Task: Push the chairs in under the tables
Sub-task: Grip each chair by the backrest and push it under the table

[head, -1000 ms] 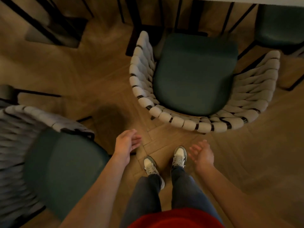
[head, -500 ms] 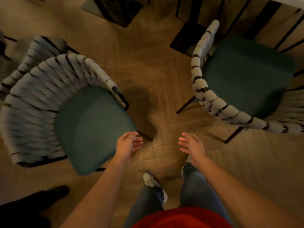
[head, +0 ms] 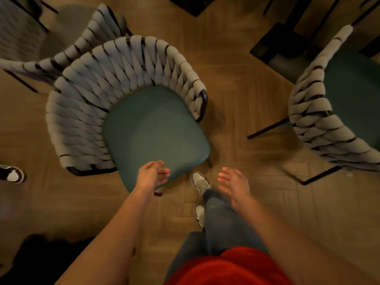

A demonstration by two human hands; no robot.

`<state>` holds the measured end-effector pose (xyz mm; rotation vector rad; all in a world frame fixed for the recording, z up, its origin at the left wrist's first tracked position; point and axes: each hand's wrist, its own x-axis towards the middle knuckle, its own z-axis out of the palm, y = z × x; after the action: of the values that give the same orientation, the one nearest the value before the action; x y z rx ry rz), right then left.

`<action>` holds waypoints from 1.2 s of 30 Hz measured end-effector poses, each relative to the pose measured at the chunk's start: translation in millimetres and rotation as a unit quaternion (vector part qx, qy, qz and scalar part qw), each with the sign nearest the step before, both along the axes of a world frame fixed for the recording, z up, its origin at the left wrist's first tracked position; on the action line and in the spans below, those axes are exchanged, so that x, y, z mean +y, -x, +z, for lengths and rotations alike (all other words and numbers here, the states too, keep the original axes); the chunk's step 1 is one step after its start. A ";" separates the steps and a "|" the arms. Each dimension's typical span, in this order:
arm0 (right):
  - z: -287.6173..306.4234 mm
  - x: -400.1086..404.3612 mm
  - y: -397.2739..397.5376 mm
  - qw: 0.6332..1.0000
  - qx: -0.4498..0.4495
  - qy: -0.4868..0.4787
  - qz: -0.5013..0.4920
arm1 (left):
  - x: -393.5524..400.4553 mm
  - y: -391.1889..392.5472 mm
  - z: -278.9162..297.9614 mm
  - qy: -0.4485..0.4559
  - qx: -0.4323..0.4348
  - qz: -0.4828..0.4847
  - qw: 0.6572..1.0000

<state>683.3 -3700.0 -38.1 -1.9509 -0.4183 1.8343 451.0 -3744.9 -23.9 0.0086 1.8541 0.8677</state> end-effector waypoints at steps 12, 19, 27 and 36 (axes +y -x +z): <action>-23.4 71.7 189.7 0.997 0.040 0.052 0.034 | 60.7 158.7 -0.3 0.020 0.082 0.034 0.996; -19.0 95.6 270.5 0.999 0.012 0.044 0.007 | 100.7 256.1 3.7 0.013 0.192 -0.048 0.980; -28.2 62.0 399.7 0.991 -0.021 0.062 -0.116 | 139.7 457.0 -25.7 0.092 0.444 -0.209 0.866; -30.0 -3.3 520.6 0.980 -0.014 0.102 -0.171 | 156.2 509.0 -55.0 0.049 0.297 -0.368 0.880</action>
<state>162.7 -3703.3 -68.1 -2.0317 0.1018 1.6807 -58.1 -3588.7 -78.9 0.9528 2.1940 0.2265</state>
